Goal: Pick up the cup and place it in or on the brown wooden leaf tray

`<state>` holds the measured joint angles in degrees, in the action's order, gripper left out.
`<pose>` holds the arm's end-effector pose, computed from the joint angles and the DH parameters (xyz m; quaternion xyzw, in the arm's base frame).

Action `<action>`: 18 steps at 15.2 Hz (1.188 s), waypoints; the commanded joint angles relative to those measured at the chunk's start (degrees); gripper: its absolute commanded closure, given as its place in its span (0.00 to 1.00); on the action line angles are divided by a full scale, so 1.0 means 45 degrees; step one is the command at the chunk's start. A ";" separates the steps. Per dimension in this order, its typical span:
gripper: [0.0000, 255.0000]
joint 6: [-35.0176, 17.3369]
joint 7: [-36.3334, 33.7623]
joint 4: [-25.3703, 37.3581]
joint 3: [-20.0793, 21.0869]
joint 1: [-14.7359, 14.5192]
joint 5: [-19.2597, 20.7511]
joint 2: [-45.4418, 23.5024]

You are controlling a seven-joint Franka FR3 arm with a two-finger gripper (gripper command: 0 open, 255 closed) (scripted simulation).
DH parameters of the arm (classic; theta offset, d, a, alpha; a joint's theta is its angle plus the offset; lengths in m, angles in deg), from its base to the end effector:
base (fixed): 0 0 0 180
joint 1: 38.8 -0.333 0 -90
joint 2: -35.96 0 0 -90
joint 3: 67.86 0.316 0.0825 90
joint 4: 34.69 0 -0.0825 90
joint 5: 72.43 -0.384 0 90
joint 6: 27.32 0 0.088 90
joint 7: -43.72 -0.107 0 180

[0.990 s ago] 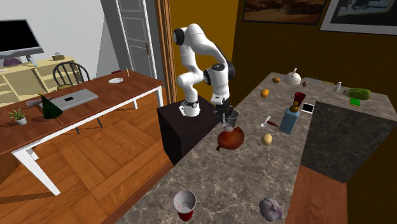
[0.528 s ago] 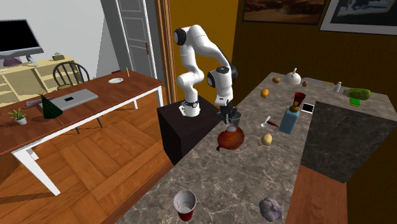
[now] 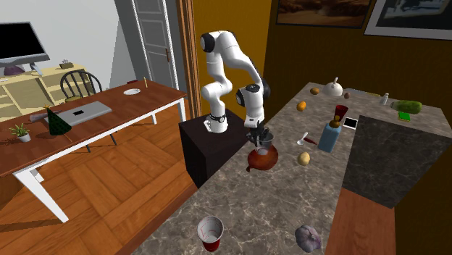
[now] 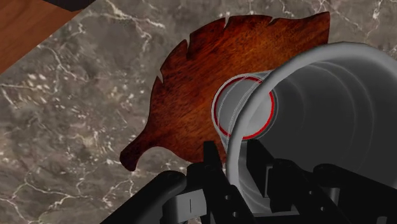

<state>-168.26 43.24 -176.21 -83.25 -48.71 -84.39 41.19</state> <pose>0.4726 -0.0450 0.3336 -0.9875 0.1297 -0.0412 0.0791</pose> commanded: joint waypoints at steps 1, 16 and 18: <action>1.00 -0.0398 0.0187 -0.0114 -0.0003 -0.0050 -0.0232 -0.0296; 0.00 -0.1128 0.0660 -0.0280 -0.0002 -0.0120 -0.0773 -0.0929; 0.00 -0.1128 0.0662 -0.0279 -0.0003 -0.0120 -0.0774 -0.0929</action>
<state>-173.33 46.21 -177.47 -83.26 -49.25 -87.86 37.00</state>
